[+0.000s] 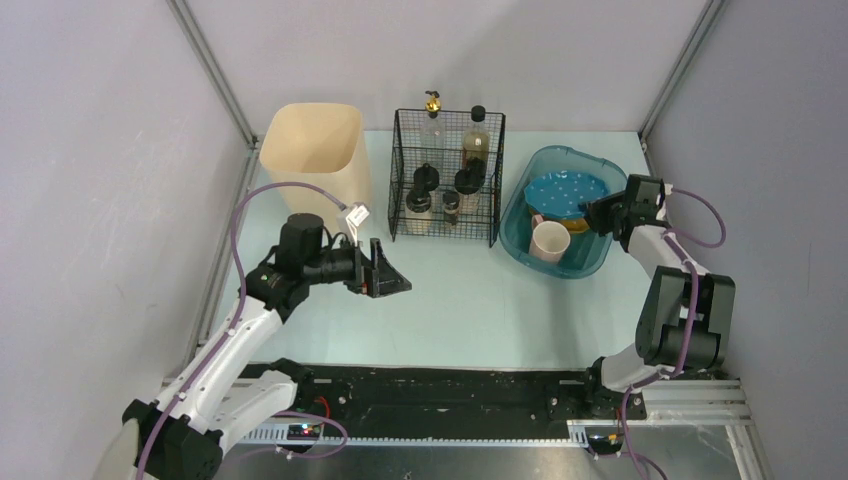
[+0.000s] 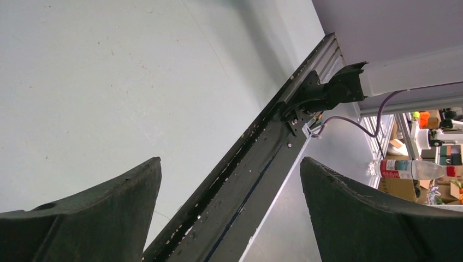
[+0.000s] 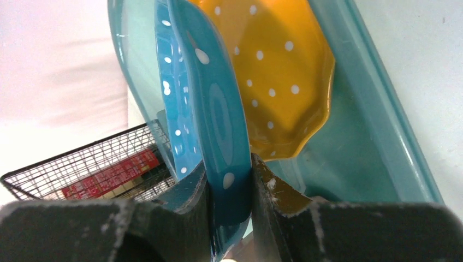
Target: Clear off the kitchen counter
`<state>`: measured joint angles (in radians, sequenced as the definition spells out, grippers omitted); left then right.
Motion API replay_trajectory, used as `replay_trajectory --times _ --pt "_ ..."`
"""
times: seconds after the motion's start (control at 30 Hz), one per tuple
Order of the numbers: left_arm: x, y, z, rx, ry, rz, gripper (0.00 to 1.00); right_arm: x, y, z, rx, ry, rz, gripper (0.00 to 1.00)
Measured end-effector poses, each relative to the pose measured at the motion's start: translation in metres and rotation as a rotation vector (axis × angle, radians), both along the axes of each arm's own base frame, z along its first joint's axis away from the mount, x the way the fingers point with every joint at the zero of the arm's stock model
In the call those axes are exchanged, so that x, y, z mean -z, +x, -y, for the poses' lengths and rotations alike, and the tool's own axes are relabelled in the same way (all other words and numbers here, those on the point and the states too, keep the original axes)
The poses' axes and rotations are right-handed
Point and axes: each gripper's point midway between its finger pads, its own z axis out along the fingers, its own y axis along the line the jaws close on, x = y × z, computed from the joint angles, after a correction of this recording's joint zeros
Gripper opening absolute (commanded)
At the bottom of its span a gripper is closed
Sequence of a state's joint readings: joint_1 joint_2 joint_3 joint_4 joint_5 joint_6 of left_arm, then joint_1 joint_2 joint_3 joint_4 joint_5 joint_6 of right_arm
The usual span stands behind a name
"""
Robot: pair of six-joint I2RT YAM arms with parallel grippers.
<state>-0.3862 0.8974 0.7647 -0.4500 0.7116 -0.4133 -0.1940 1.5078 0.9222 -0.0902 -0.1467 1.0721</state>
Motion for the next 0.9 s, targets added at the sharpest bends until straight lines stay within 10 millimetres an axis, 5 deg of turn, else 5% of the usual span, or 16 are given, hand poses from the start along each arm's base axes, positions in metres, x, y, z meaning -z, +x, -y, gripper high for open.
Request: replay_trajectory --times 0.57,0.9 --pt "0.002 0.002 -0.001 -0.004 -0.002 -0.007 0.98 0.037 0.010 0.010 0.010 0.006 -0.052 0.03" --pt "0.007 0.002 -0.002 -0.011 0.002 -0.020 0.98 0.042 0.024 0.014 0.002 0.031 -0.025 0.52"
